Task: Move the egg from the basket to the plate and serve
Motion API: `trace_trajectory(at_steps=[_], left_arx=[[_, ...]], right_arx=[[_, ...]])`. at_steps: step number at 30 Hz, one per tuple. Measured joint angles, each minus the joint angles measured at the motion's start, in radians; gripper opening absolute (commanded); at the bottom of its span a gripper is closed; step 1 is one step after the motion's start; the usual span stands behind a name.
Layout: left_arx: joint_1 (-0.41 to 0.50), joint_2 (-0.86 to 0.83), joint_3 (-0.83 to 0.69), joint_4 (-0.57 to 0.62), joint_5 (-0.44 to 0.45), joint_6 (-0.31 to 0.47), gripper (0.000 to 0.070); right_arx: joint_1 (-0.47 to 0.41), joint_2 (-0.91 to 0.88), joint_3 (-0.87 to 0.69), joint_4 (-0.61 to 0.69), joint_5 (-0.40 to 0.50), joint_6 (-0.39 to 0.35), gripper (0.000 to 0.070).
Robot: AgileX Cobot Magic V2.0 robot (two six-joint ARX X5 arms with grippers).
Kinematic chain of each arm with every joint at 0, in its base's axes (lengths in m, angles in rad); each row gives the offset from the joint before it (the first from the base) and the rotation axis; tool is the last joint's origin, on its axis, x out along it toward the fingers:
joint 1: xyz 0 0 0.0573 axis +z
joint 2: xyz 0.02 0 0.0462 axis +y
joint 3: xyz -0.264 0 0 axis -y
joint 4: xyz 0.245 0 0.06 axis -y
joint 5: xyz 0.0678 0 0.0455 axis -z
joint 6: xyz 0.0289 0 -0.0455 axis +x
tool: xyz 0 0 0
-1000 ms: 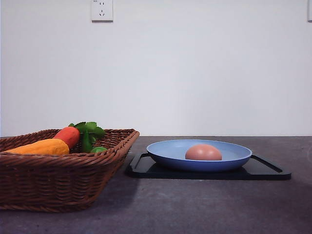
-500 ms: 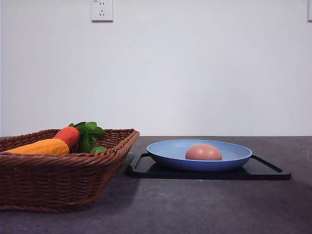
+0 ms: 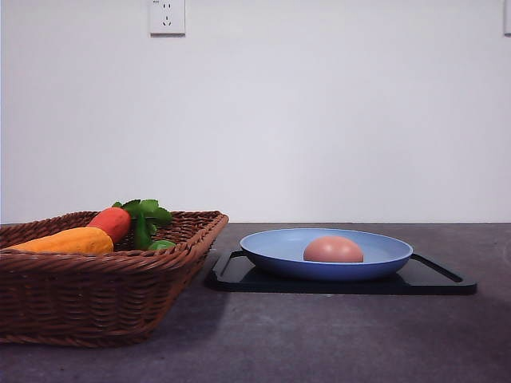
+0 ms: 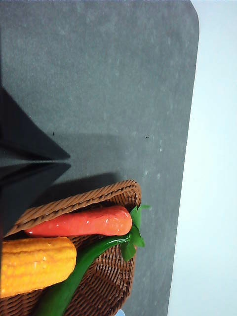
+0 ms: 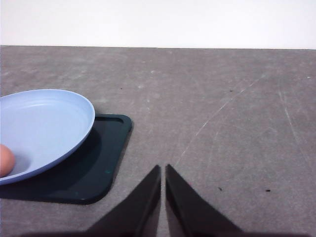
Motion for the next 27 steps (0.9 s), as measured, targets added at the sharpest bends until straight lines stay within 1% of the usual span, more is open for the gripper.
trace_trajectory(at_steps=[27], left_arx=[[0.0, 0.0, 0.0, 0.0, 0.0, 0.0, 0.0]], right_arx=[[0.0, 0.0, 0.0, 0.0, 0.0, 0.0, 0.0]])
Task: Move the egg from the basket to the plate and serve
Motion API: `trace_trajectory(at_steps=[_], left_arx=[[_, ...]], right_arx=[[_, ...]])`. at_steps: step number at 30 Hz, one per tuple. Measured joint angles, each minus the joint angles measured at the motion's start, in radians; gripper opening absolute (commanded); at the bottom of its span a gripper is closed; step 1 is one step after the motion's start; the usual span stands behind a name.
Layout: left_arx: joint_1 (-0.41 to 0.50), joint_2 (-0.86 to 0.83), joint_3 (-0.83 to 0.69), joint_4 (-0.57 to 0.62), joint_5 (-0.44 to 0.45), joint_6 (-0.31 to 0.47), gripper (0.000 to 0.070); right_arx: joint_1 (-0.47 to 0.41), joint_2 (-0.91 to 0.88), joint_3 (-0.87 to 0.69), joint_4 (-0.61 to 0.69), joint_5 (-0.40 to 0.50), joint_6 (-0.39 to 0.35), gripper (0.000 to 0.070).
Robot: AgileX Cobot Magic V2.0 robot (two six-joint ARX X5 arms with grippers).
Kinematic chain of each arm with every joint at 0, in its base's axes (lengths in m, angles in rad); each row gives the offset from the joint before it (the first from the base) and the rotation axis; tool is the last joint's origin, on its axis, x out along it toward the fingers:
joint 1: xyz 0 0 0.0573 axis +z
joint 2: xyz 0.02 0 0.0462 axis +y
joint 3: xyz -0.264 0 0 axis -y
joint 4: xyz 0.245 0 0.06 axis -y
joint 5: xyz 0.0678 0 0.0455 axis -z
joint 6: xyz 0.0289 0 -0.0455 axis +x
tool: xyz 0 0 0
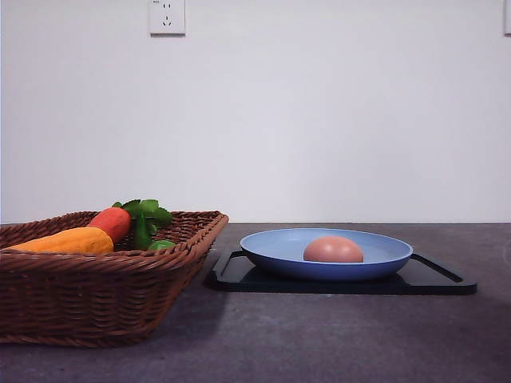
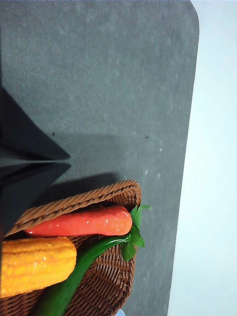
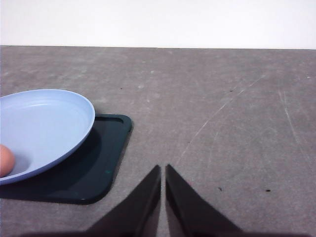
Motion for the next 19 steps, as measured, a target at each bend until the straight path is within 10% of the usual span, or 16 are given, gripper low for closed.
trace_trajectory(at_steps=[19], left_arx=[[0.0, 0.0, 0.0, 0.0, 0.0, 0.0, 0.0]], right_arx=[[0.0, 0.0, 0.0, 0.0, 0.0, 0.0, 0.0]])
